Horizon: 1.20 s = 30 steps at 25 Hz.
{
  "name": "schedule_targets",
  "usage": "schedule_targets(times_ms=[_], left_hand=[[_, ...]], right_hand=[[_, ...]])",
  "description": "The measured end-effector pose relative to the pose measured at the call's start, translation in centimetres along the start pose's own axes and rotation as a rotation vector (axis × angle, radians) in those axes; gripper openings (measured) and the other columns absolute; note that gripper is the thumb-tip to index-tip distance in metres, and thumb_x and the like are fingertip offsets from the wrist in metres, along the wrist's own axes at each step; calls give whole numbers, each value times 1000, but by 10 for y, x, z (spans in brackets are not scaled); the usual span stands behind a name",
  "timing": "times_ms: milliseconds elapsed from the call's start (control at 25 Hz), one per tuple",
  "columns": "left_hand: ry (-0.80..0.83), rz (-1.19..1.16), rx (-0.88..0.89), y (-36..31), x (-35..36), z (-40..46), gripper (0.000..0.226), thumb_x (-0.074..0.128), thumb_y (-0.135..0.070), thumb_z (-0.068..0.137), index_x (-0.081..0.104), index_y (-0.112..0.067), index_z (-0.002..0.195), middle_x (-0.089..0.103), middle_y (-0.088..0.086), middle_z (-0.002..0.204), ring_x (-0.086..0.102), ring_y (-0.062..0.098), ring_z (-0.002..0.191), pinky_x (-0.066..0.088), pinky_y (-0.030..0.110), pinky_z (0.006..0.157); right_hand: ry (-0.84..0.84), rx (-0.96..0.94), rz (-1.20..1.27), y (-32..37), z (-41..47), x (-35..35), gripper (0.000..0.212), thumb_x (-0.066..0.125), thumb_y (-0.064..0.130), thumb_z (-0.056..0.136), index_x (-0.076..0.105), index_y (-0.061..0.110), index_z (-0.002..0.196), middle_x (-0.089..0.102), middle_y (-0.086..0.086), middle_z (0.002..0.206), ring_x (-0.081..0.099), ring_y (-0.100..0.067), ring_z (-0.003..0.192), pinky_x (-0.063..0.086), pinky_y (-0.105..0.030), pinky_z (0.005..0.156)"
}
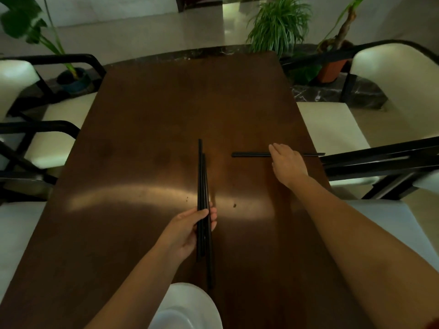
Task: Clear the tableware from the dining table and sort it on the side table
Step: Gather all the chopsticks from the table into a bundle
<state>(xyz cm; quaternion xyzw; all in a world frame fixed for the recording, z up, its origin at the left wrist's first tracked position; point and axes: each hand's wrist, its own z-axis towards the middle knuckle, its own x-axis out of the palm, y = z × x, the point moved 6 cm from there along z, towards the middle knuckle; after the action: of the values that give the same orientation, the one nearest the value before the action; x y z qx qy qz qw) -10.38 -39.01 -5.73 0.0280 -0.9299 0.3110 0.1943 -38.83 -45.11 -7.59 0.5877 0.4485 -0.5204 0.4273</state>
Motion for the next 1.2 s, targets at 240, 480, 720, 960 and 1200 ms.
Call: schedule_targets(times_ms=[240, 480, 720, 960, 1200], left_hand=[[-35, -14, -7, 1, -2, 18, 21, 53, -2, 89, 63, 0, 107, 74, 6, 77, 71, 14, 70, 57, 24, 60], [-51, 1, -27, 7, 1, 17, 22, 54, -2, 88, 64, 0, 107, 75, 7, 78, 72, 14, 72, 57, 24, 58], [-71, -16, -25, 10, -9, 12, 21, 54, -2, 88, 64, -1, 107, 75, 8, 80, 72, 15, 73, 57, 24, 58], [-97, -12, -40, 10, -14, 4, 19, 54, -3, 88, 65, -2, 104, 75, 8, 80, 72, 14, 71, 58, 25, 58], [-22, 161, -89, 7, -4, -6, 21, 54, -10, 90, 65, -1, 105, 71, 7, 81, 68, 15, 70, 55, 24, 55]], right_hand=[[4, -177, -134, 10, 7, 9, 21, 50, 8, 90, 58, 10, 109, 55, -12, 112, 51, -29, 105, 40, -39, 87], [75, -169, 19, 7, 9, 12, 66, 60, 26, 87, 28, 10, 142, 32, -12, 148, 29, -29, 136, 30, -44, 108], [40, -182, 1, 8, 13, 16, 23, 50, 18, 91, 56, 12, 113, 57, -11, 113, 52, -29, 105, 43, -41, 90], [40, -484, -142, 35, -23, 17, 22, 48, 14, 93, 54, 13, 114, 58, -7, 113, 53, -22, 102, 43, -32, 84], [-299, -1034, -7, 93, -103, -57, 21, 56, 10, 84, 62, 11, 105, 65, -6, 104, 60, -23, 96, 51, -35, 83]])
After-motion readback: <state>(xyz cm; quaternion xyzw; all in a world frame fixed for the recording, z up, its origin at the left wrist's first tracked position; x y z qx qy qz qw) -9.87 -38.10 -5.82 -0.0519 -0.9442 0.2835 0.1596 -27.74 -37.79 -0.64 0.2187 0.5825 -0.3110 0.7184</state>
